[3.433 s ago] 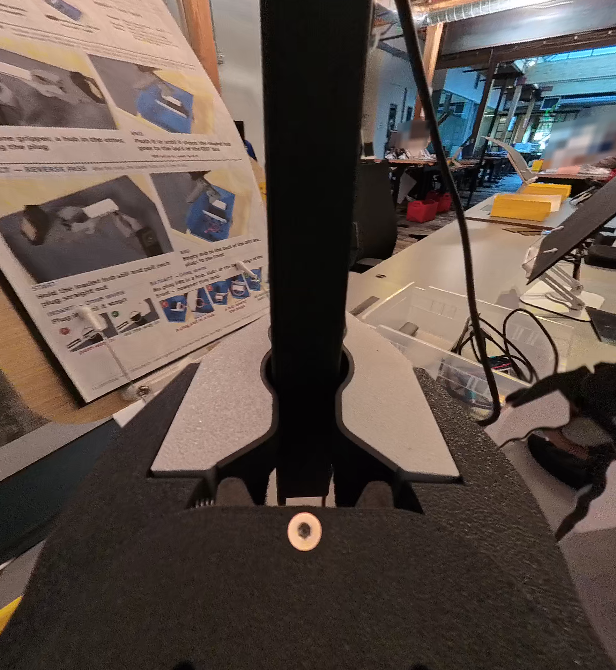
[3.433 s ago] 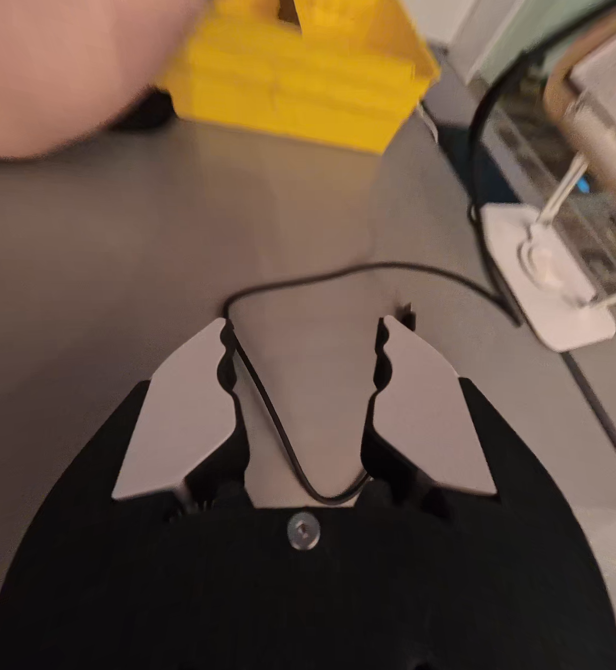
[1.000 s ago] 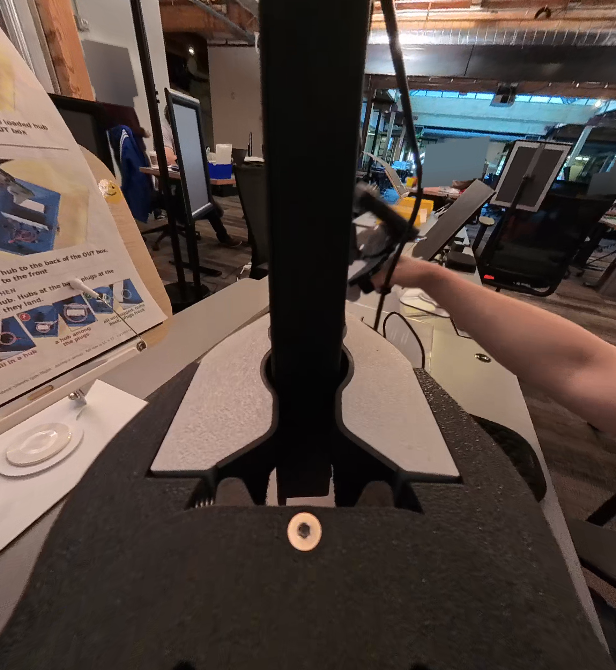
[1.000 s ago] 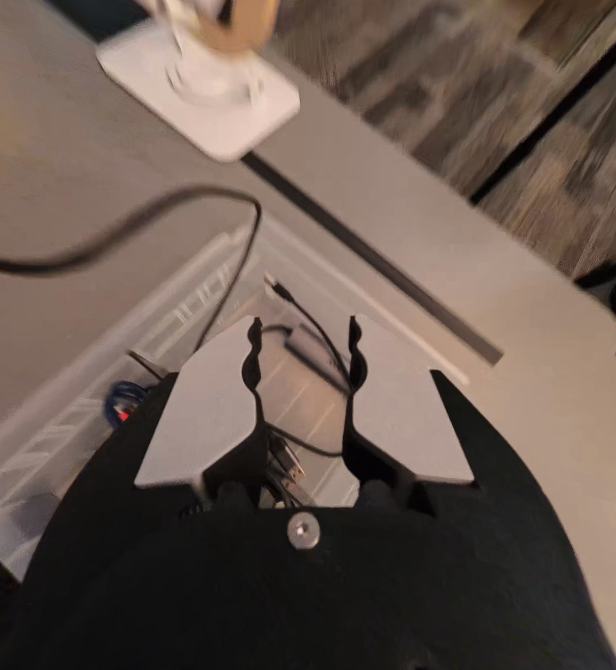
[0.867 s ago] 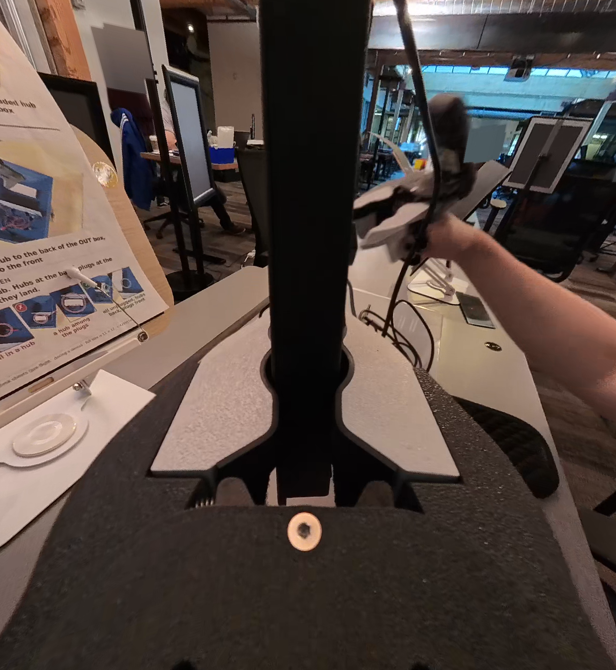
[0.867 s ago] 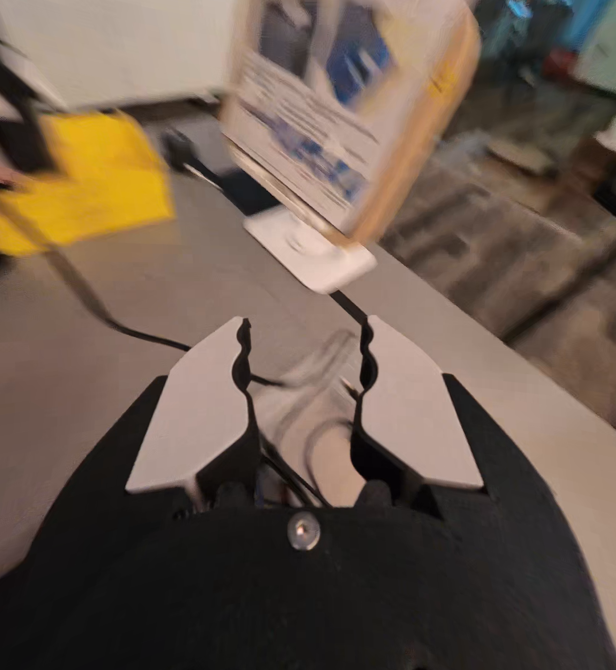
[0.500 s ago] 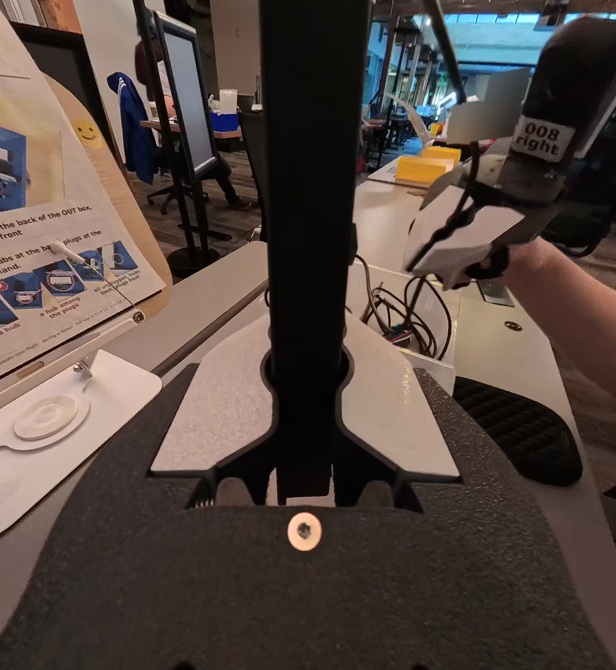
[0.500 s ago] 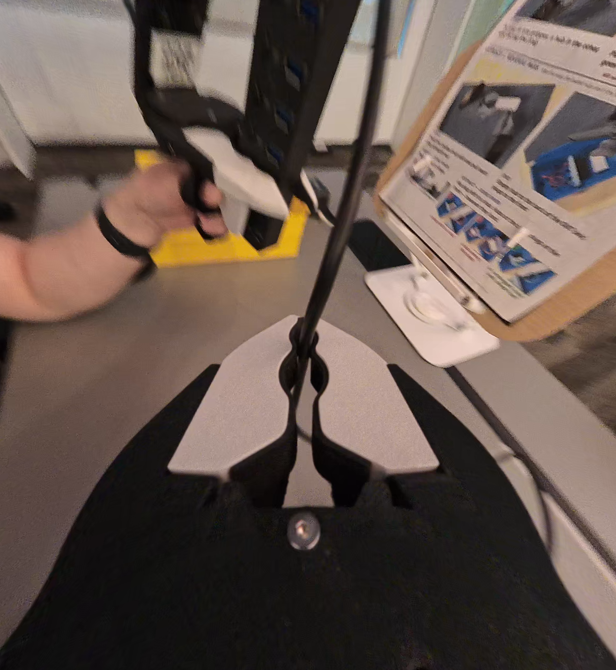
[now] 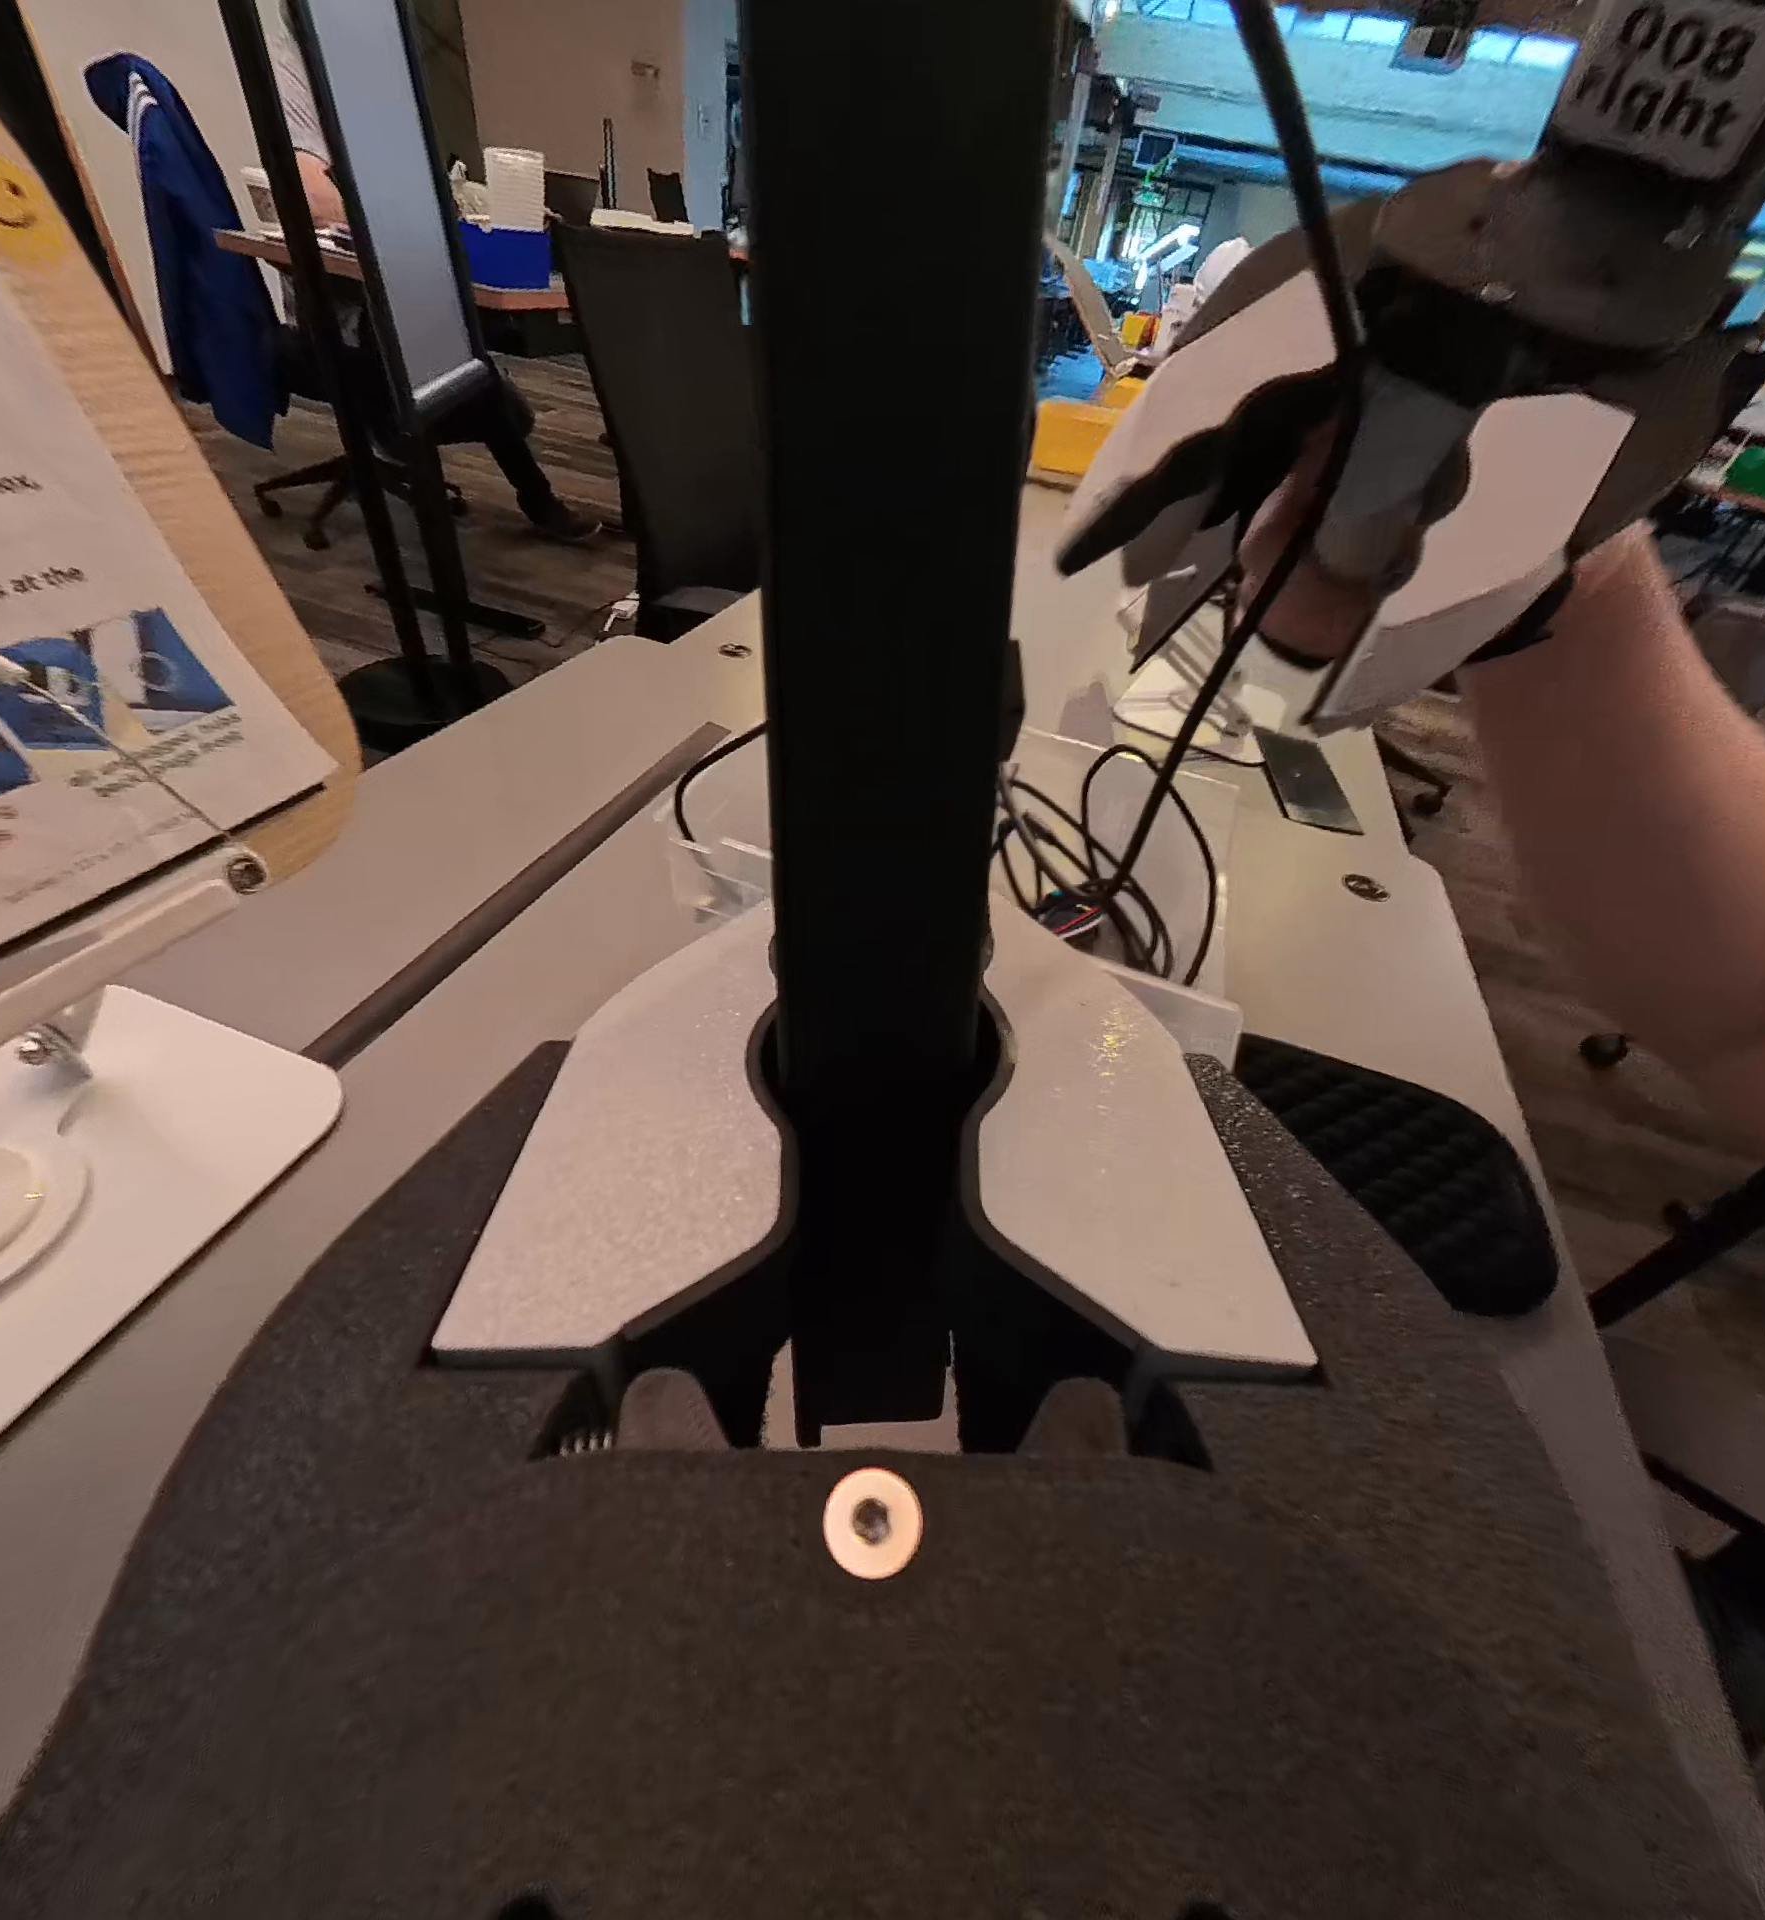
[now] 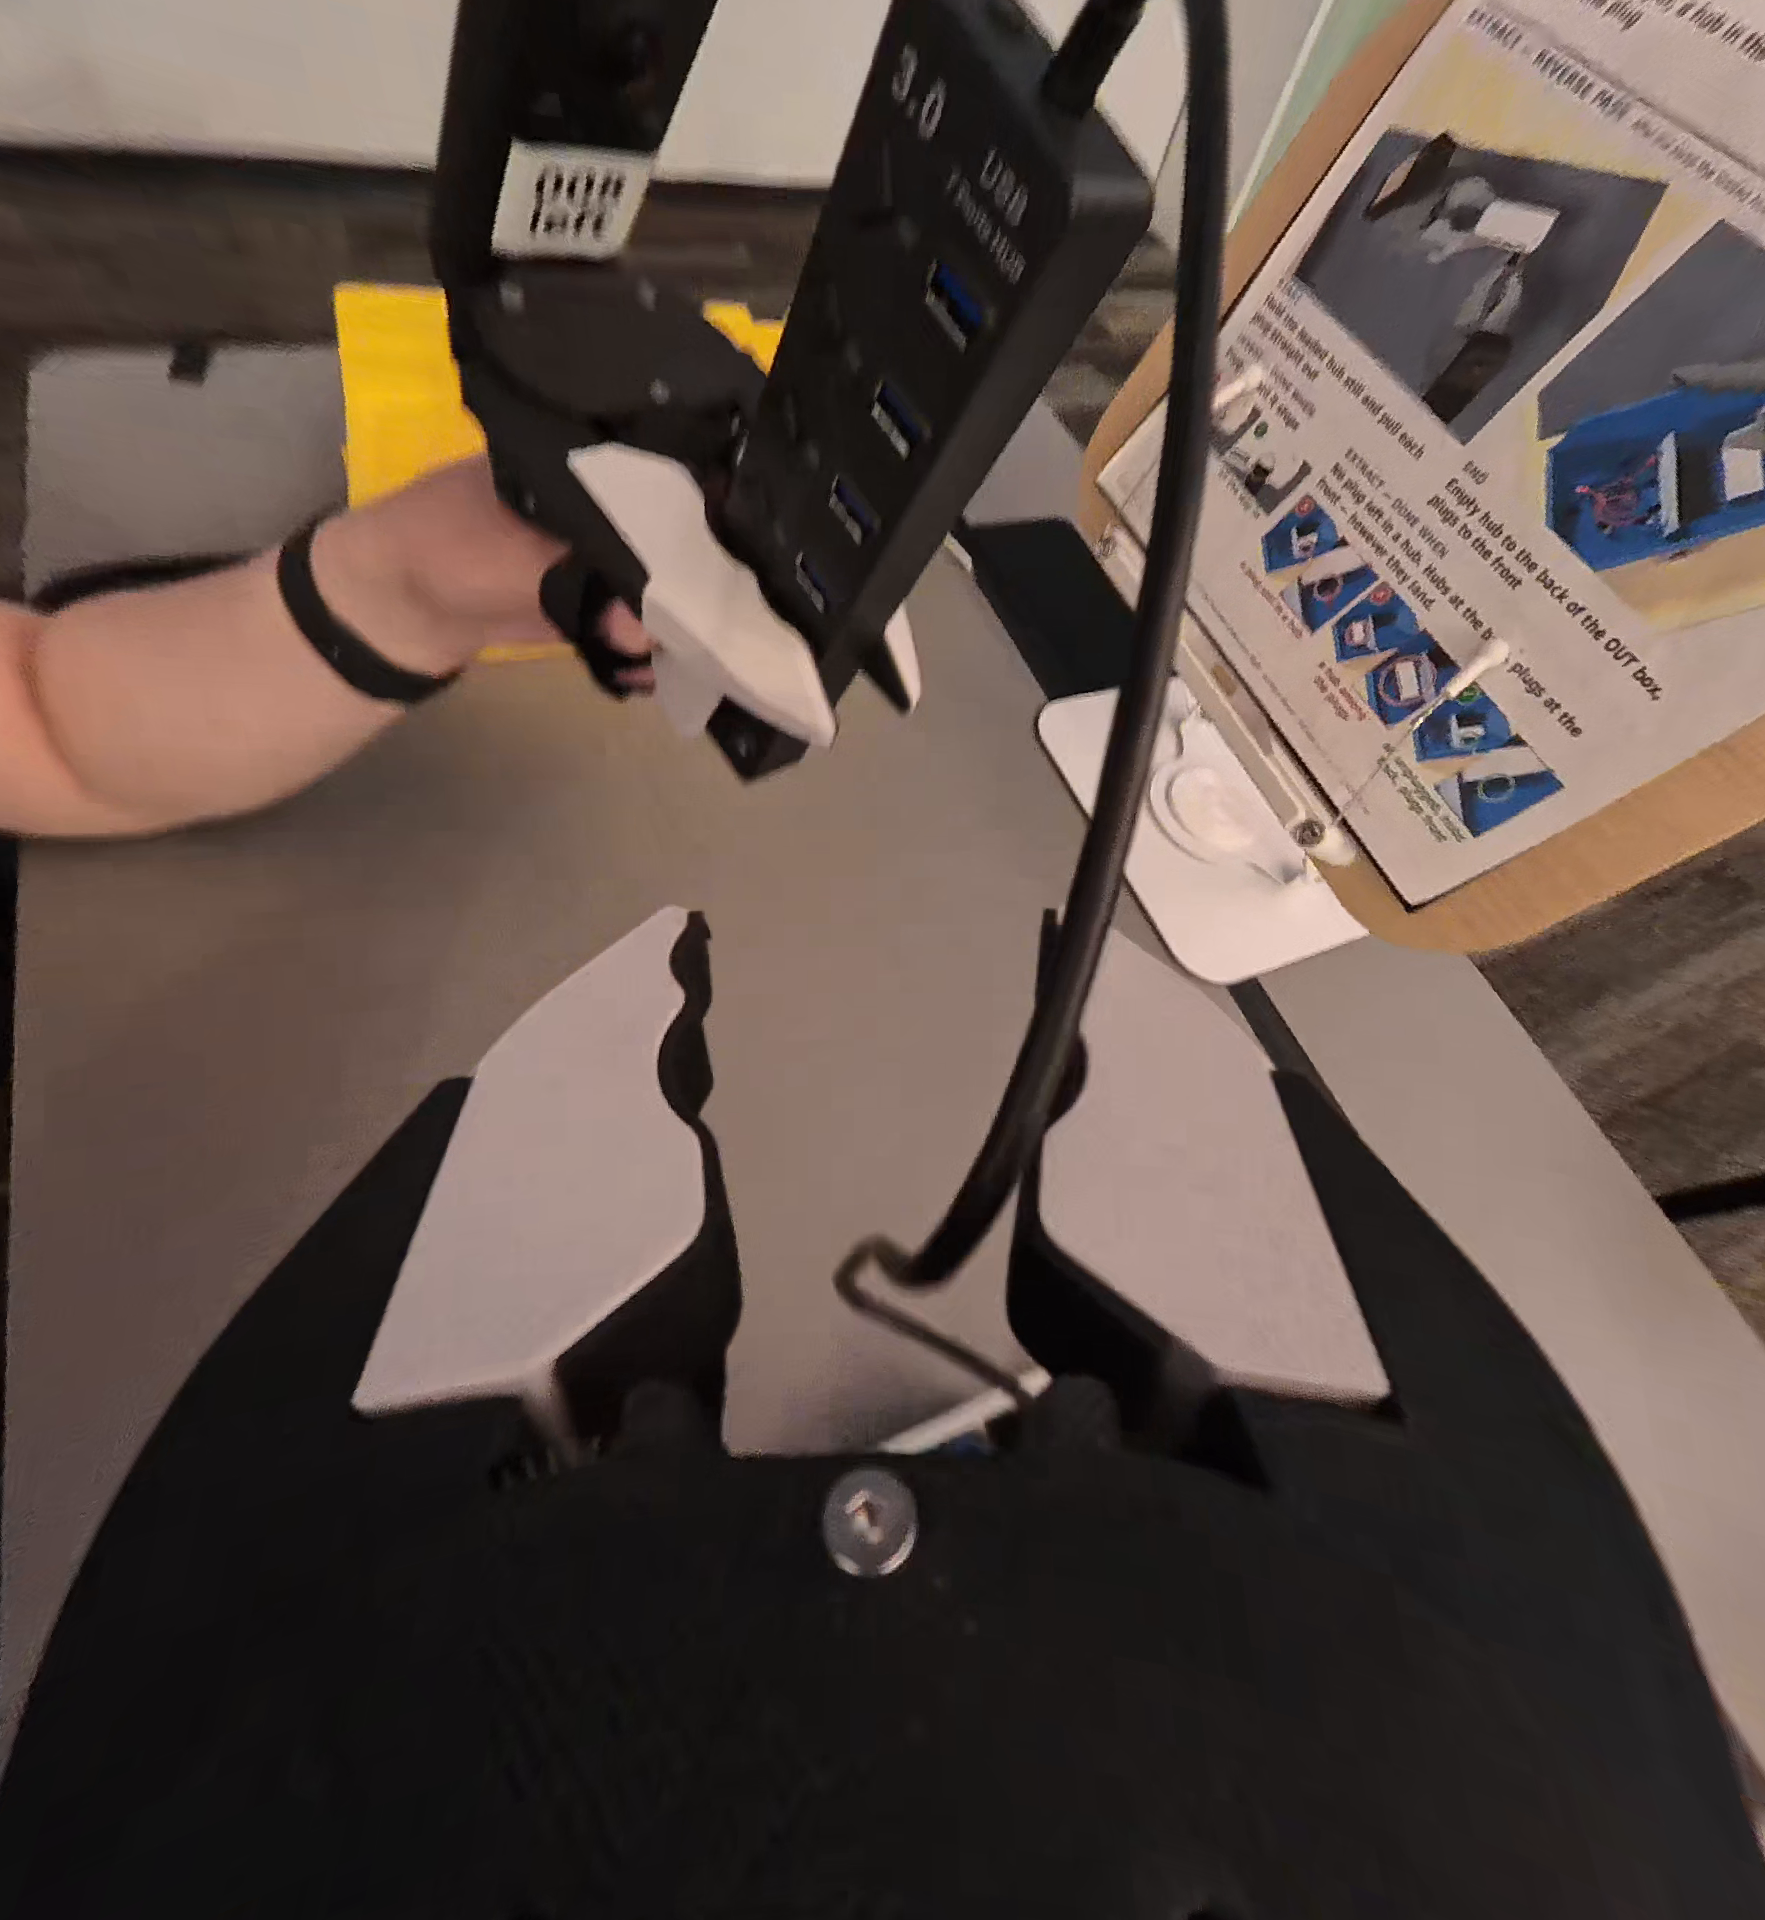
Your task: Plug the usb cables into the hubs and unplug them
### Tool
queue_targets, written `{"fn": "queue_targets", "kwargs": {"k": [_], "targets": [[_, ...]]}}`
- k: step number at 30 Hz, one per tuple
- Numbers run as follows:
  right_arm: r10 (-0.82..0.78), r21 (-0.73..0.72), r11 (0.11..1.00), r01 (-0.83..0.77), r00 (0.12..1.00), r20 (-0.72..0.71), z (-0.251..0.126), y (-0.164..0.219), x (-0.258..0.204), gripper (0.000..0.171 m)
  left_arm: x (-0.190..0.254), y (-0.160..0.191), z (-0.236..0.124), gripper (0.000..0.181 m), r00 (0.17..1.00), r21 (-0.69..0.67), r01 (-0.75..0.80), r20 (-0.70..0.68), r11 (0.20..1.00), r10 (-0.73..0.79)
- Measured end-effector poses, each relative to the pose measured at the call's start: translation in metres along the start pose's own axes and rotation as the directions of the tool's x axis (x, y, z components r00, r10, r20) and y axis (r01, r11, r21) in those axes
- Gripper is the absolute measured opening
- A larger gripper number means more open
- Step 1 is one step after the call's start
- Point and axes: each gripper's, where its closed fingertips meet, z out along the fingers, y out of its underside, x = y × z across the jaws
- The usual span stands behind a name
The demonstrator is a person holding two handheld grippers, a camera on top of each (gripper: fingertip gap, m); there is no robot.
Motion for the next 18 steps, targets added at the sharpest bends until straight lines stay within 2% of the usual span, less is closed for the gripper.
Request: {"fn": "queue_targets", "kwargs": {"k": [2, 5, 9, 13, 18], "targets": [[-0.028, -0.055, 0.998, 0.027, 0.999, -0.021, -0.012, 0.002, 0.004, 0.068, -0.005, 0.0, -0.006, 0.026, 0.999, -0.019, -0.03, 0.021, 0.999, 0.03], [-0.063, -0.054, 0.997, 0.062, 0.998, -0.013, -0.033, -0.013, 0.008, 0.069, 0.002, 0.002, -0.011, 0.026, 0.996, -0.039, -0.079, -0.036, 0.996, 0.078], [-0.068, 0.022, 0.997, 0.068, 0.997, 0.039, -0.049, -0.042, 0.016, 0.069, 0.026, 0.001, -0.015, 0.026, 0.974, -0.016, -0.095, -0.206, 0.995, 0.089], [0.008, 0.016, 1.0, -0.012, 0.976, 0.218, -0.042, -0.049, 0.013, 0.068, 0.042, 0.007, -0.016, 0.026, 0.947, -0.033, -0.138, -0.297, 0.99, 0.122], [0.078, 0.03, 0.994, -0.102, 0.888, 0.453, -0.018, -0.046, -0.013, 0.07, 0.062, 0.001, -0.015, 0.027, 0.911, 0.01, -0.098, -0.402, 0.995, 0.094]]}}
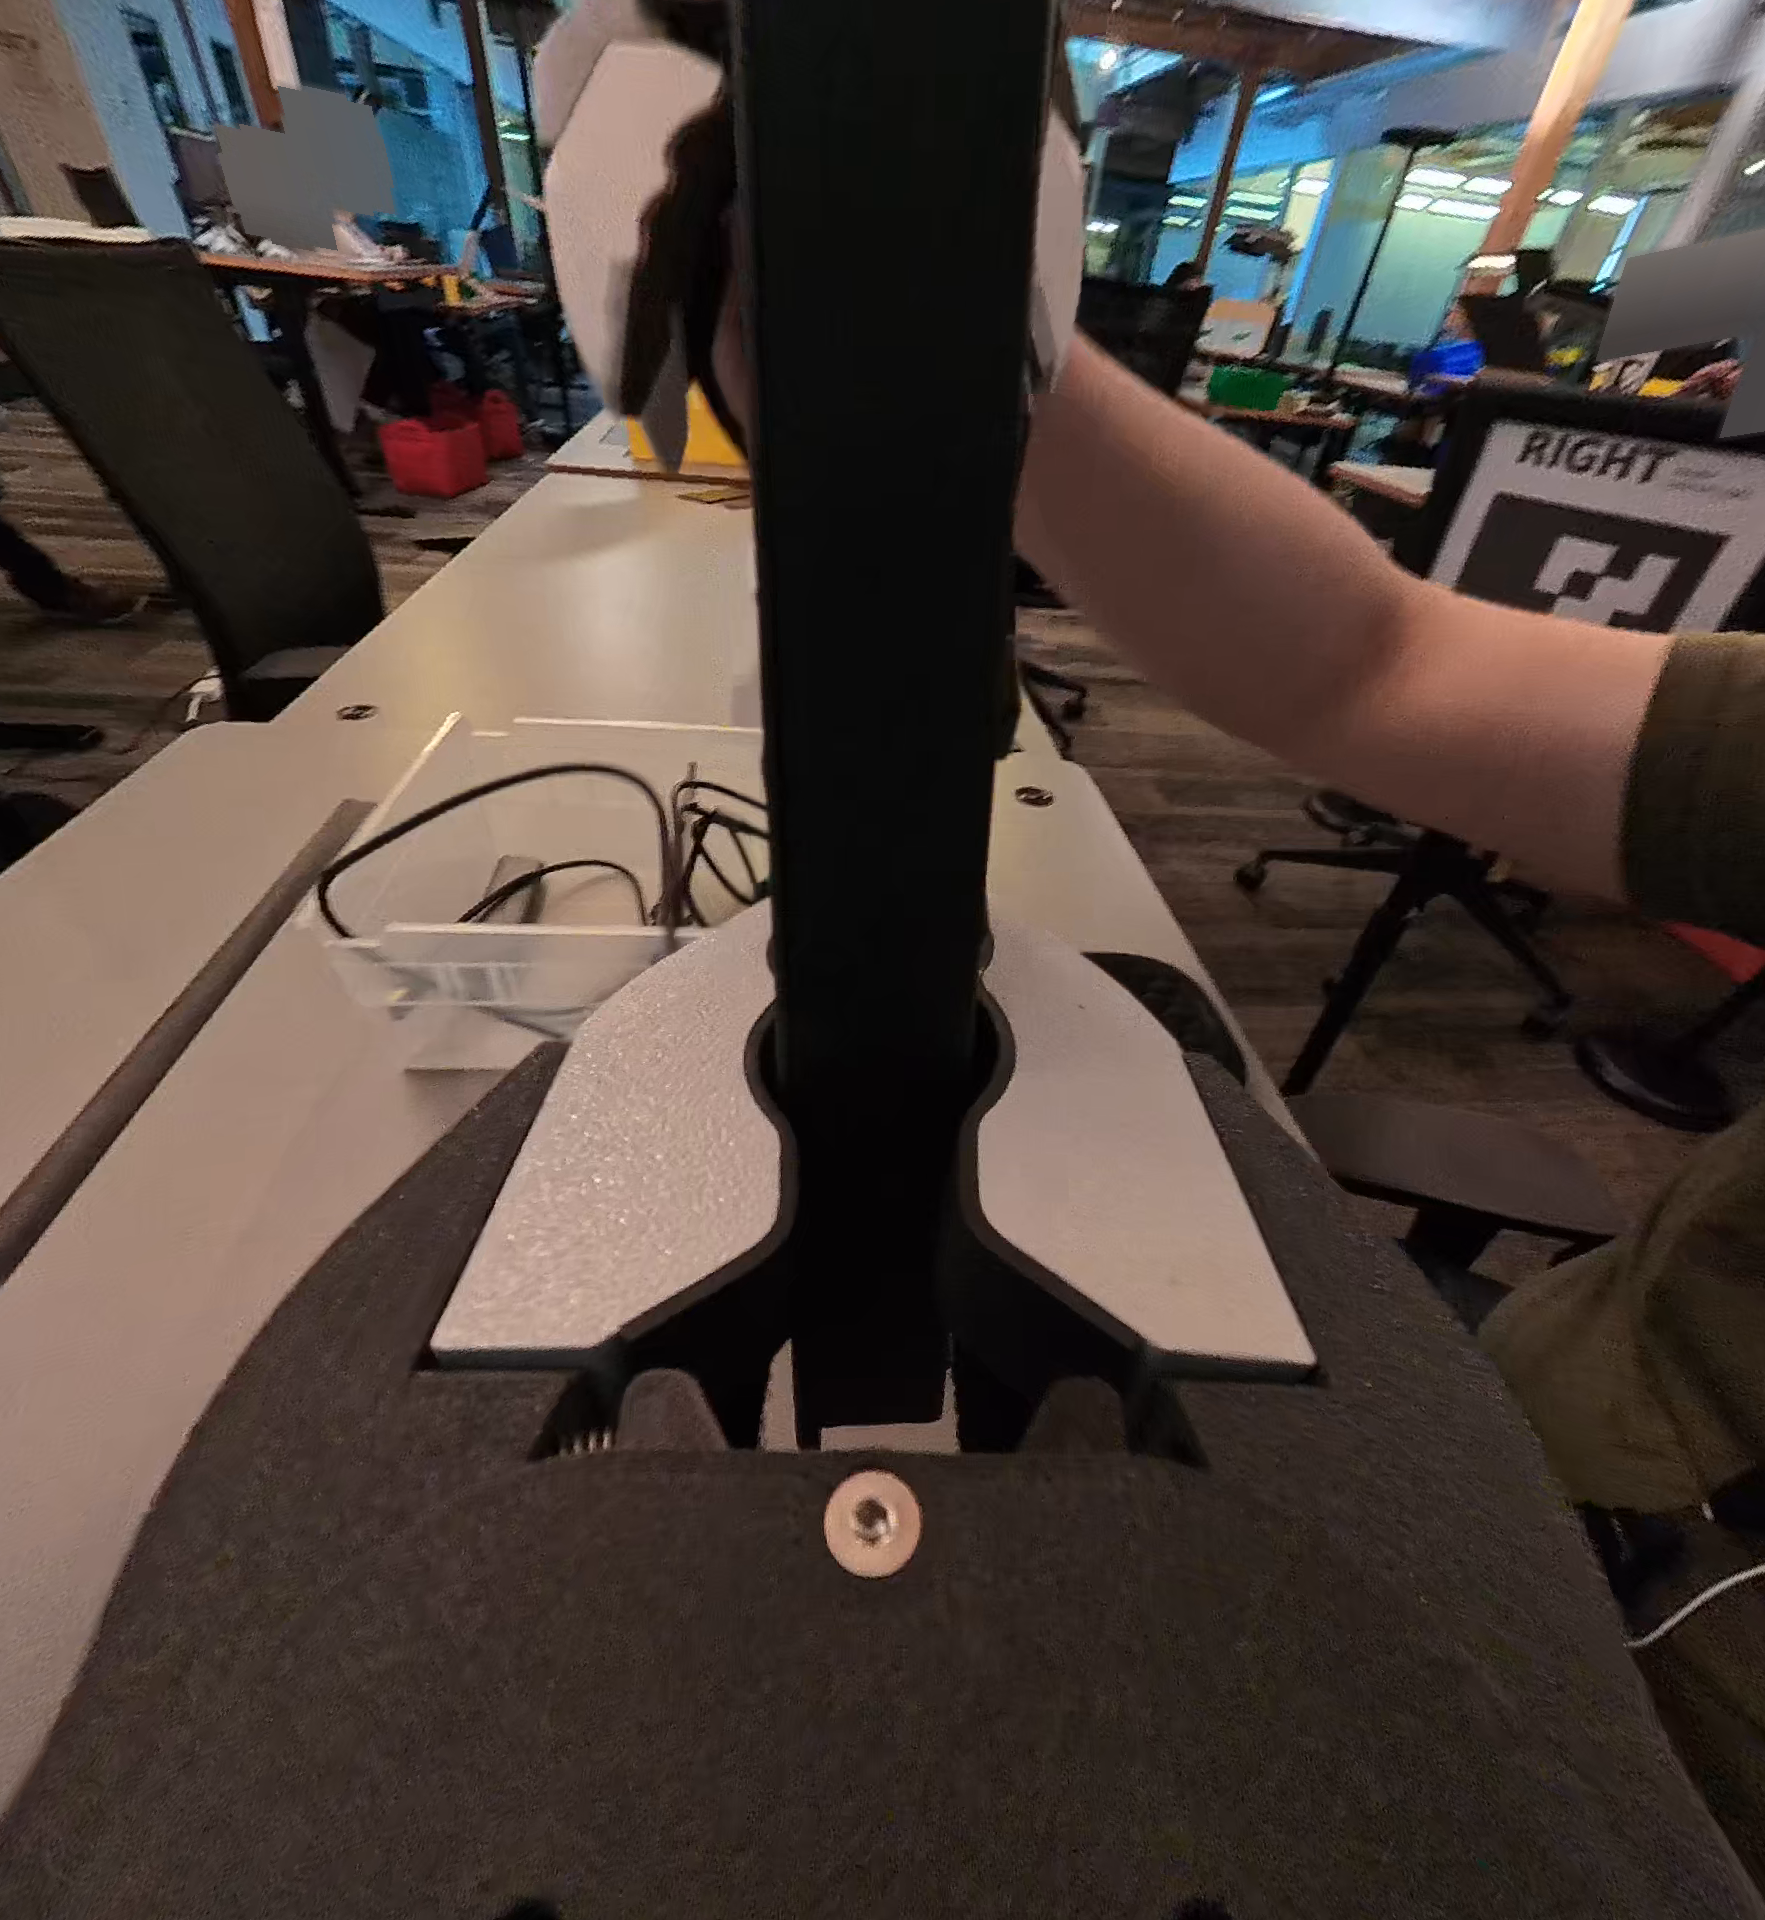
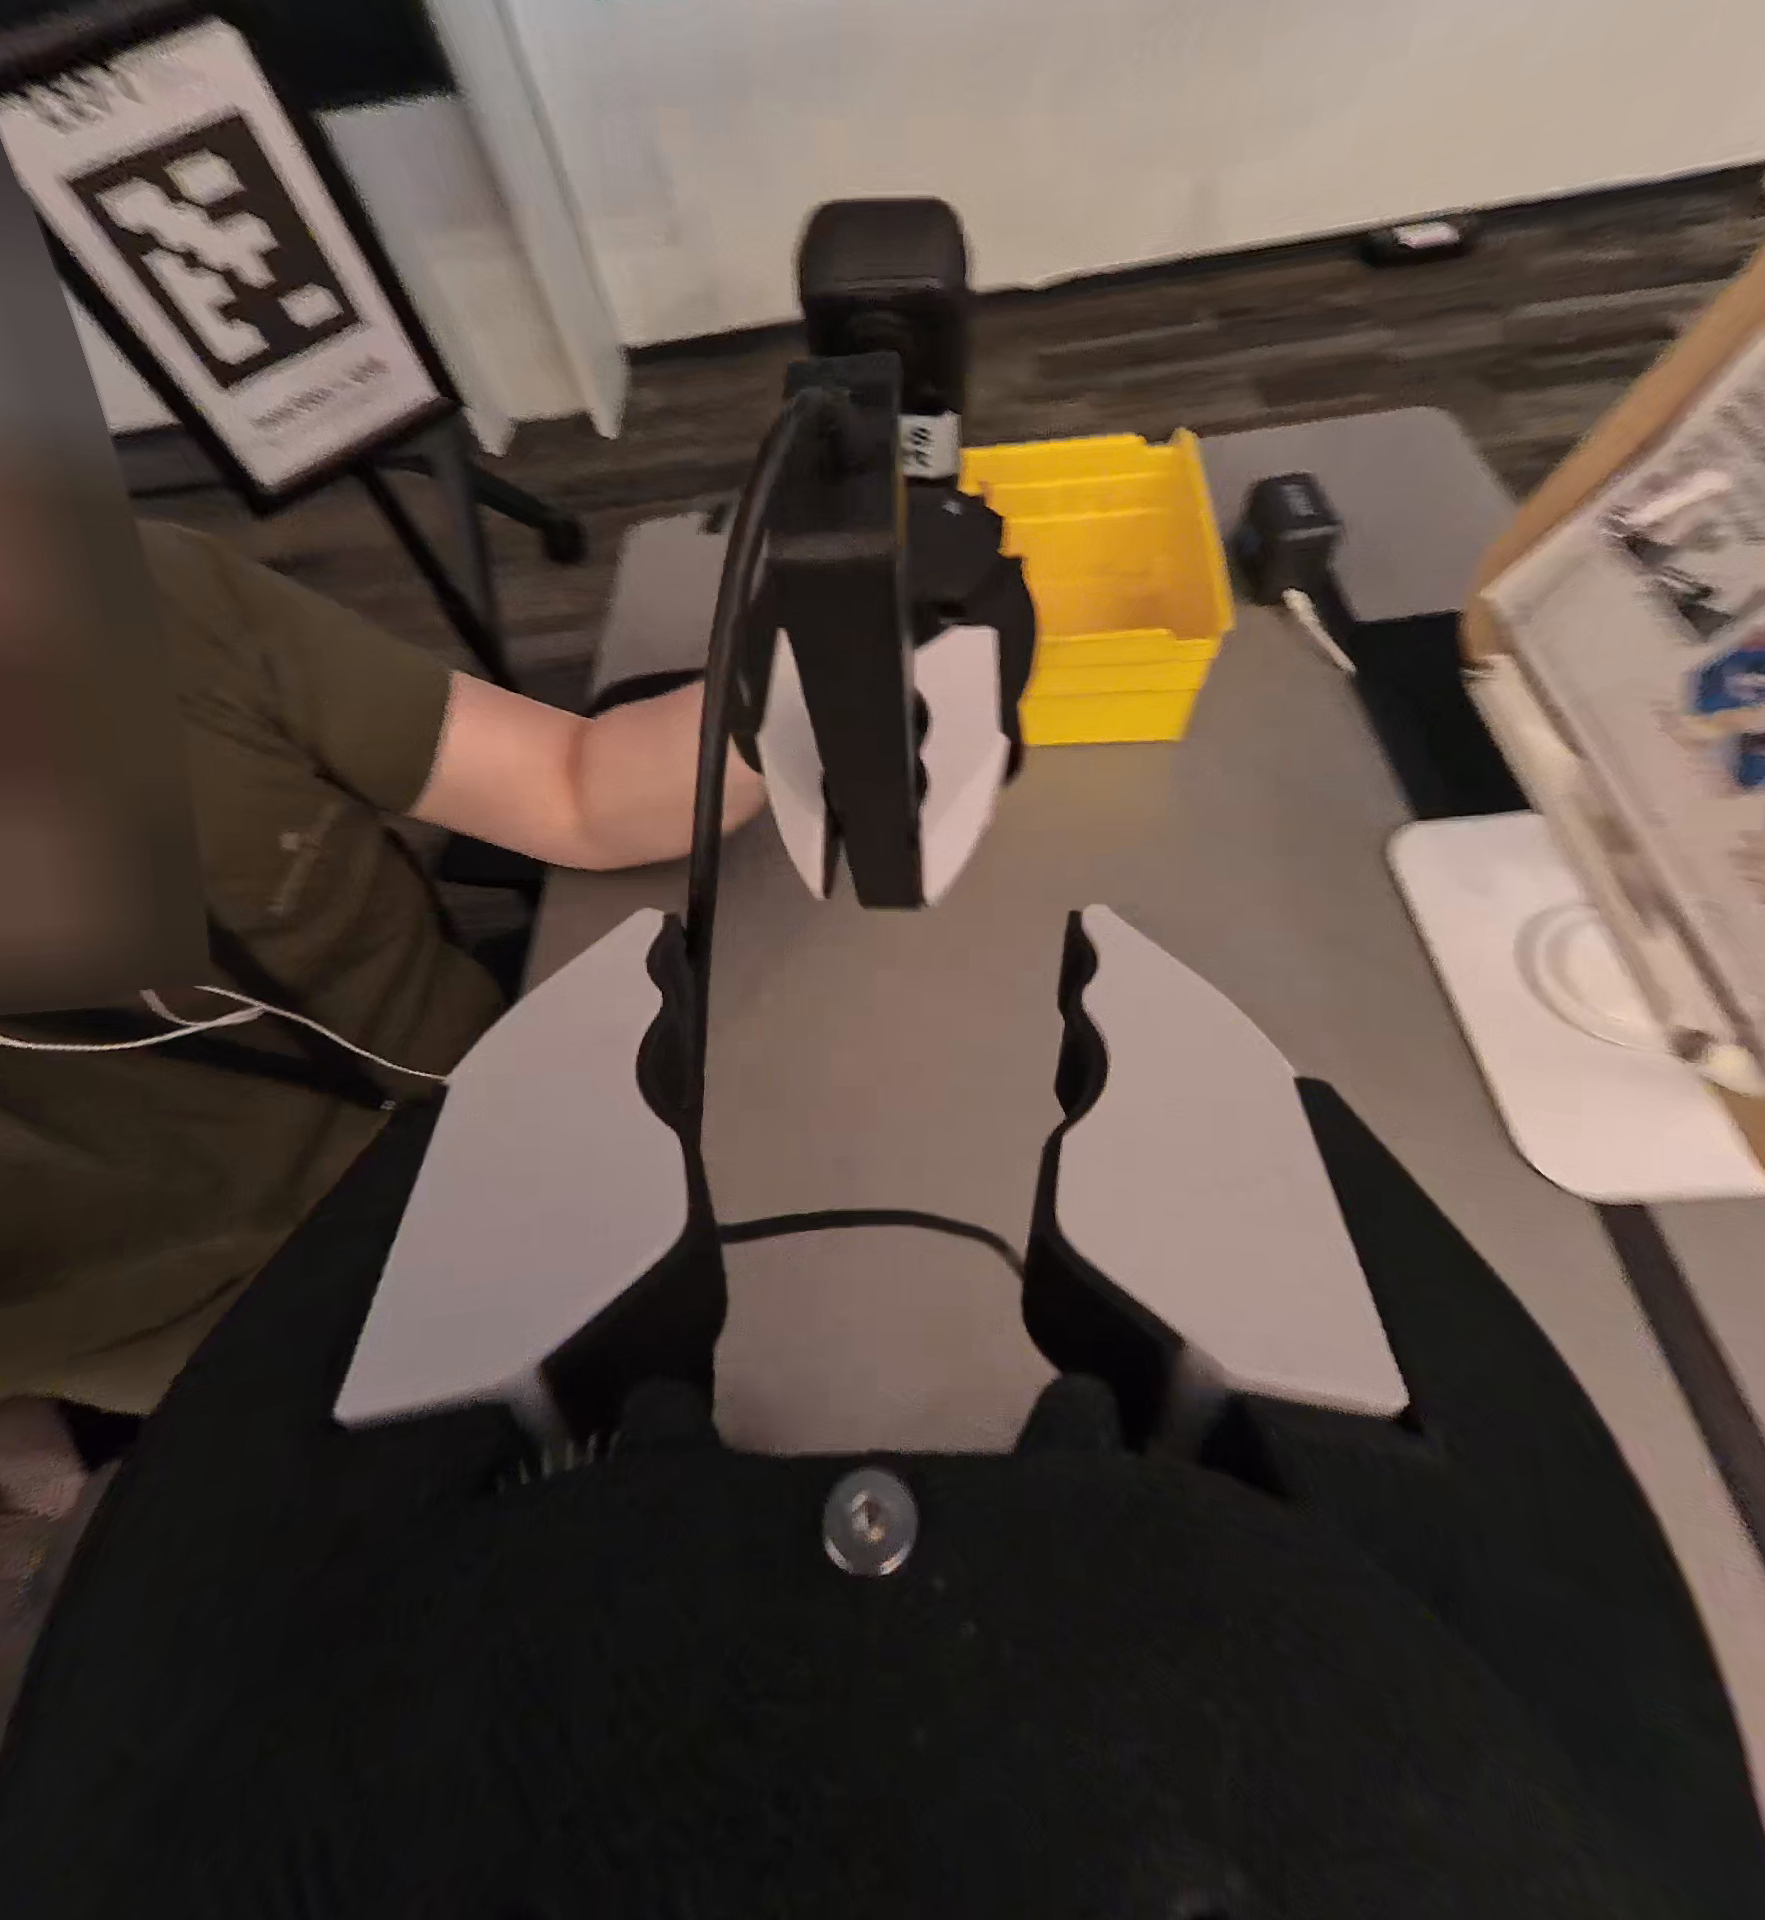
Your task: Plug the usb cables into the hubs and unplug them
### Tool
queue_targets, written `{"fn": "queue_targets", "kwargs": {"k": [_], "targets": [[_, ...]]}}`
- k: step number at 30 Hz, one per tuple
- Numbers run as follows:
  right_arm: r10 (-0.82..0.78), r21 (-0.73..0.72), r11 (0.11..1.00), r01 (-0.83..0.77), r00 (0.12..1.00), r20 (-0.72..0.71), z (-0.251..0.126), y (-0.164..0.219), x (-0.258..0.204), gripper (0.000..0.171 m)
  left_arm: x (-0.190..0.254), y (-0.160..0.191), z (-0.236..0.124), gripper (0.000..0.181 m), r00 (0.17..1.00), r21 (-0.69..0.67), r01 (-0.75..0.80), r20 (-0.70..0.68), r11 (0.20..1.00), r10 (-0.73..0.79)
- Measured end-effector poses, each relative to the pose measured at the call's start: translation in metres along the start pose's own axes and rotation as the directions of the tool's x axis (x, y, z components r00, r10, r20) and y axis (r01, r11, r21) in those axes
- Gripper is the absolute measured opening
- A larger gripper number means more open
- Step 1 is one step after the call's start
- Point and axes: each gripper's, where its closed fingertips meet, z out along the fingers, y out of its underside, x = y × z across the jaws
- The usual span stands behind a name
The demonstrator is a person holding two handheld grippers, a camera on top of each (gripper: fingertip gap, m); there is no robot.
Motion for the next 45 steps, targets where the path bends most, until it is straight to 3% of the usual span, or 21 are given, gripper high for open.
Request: {"fn": "queue_targets", "kwargs": {"k": [5, 12, 18, 26, 29, 32, 35, 37, 40, 45], "targets": [[-0.024, 0.118, 0.993, 0.006, 0.988, 0.153, 0.038, -0.007, -0.018, 0.072, 0.008, -0.002, 0.011, 0.027, 0.998, 0.023, 0.037, -0.058, 0.999, -0.035], [-0.07, 0.167, 0.984, 0.065, 0.997, 0.023, 0.064, -0.012, -0.004, 0.065, 0.008, 0.0, 0.019, 0.027, 0.99, 0.033, 0.107, -0.094, 0.994, -0.103], [-0.068, 0.151, 0.986, 0.07, 0.998, -0.015, 0.069, -0.008, 0.001, 0.029, 0.005, 0.011, 0.031, 0.027, 0.992, -0.021, 0.104, -0.062, 0.994, -0.105], [-0.021, 0.128, 0.991, 0.026, 0.999, -0.042, 0.066, 0.001, 0.001, 0.026, 0.0, 0.015, 0.035, 0.026, 0.996, -0.036, 0.087, -0.016, 0.996, -0.087], [-0.078, 0.131, 0.987, 0.096, 0.987, -0.138, 0.052, -0.008, 0.009, 0.026, -0.015, 0.003, 0.026, 0.045, 0.992, 0.035, 0.096, 0.083, 0.995, -0.098], [-0.116, 0.098, 0.984, 0.148, 0.955, -0.274, 0.009, -0.019, 0.03, 0.026, -0.034, -0.006, -0.001, 0.043, 0.976, 0.084, 0.082, 0.194, 0.993, -0.097], [-0.162, 0.028, 0.98, 0.196, 0.877, -0.452, -0.056, -0.025, 0.063, 0.026, -0.039, -0.018, -0.027, 0.037, 0.971, 0.141, 0.074, 0.217, 0.987, -0.104], [-0.158, -0.036, 0.986, 0.165, 0.828, -0.538, -0.096, -0.012, 0.086, 0.026, -0.039, -0.023, -0.039, 0.035, 0.969, 0.172, 0.076, 0.219, 0.982, -0.114], [-0.158, -0.184, 0.981, 0.055, 0.78, -0.605, -0.131, 0.04, 0.12, 0.026, -0.039, -0.025, -0.045, 0.033, 0.969, 0.177, 0.068, 0.223, 0.982, -0.107], [-0.201, -0.486, 0.863, -0.139, 0.788, -0.583, -0.136, 0.158, 0.151, 0.026, -0.037, -0.022, -0.041, 0.031, 0.971, 0.142, 0.055, 0.224, 0.988, -0.087]]}}
